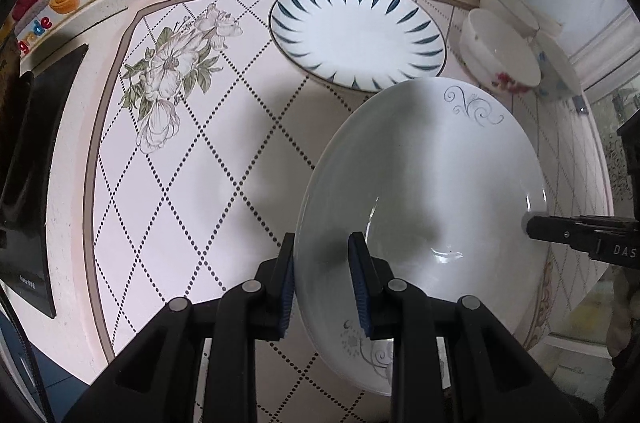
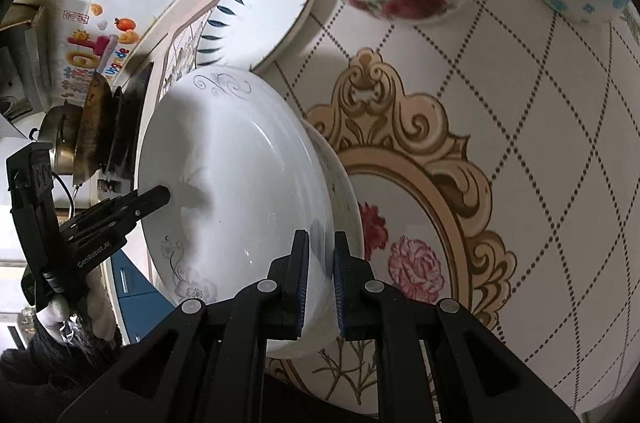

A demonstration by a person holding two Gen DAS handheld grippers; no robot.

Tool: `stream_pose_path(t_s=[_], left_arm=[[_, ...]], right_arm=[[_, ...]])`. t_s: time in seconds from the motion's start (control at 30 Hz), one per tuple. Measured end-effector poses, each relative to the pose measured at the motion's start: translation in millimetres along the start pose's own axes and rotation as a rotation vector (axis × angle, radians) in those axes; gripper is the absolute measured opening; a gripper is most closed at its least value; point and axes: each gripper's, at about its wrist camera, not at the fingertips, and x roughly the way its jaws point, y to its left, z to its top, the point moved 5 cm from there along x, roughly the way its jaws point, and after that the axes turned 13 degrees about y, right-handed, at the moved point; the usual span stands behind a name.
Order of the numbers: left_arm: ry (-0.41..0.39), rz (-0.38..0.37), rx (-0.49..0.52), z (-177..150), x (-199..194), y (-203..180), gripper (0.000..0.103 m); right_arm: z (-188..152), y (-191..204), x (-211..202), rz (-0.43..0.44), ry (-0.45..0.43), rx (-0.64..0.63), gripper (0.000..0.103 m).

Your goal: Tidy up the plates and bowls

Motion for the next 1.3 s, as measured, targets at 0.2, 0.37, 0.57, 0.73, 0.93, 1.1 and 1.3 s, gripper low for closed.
stream_pose_path(t_s=[0.2, 0.37, 0.57, 0.73, 0.93, 1.1, 1.3], left_arm=[[0.015, 0.006, -0.005, -3.7, 7.3, 0.3, 0.023], [0.027, 0.005, -0.008, -4.5, 11.9, 0.5, 0.023], [0.049, 0.001, -0.021, -7.5, 17.7, 2.9, 0.023], [0.059, 0.019, -0.017, -10.5, 22.3, 3.7, 0.023], [0.061, 0.022, -0.022, -10.5, 23.2, 4.8, 0.023], [0.061, 0.025, -0.018, -9.5, 23.2, 4.1, 0.024], [0.066, 0.024, -0.016, -11.3, 26.0, 2.0, 0.024]], right_arm=[[-1.3, 1.7, 7.5, -0.004, 0.013, 0.001, 0.013], [-1.5, 2.2, 11.5, -0.017, 0.022, -0.002, 0.013], [-2.0, 3.1, 15.0, -0.023, 0.028, 0.001, 0.013], [0.1, 5.8, 17.3, -0.03, 0.027, 0.001, 0.013], [1.5, 8.3, 16.9, -0.05, 0.022, -0.009, 0.013], [3.4, 10.5, 17.8, -0.077, 0.031, -0.008, 0.013], [3.6, 9.6, 15.1, -0.08, 0.034, 0.018, 0.013]])
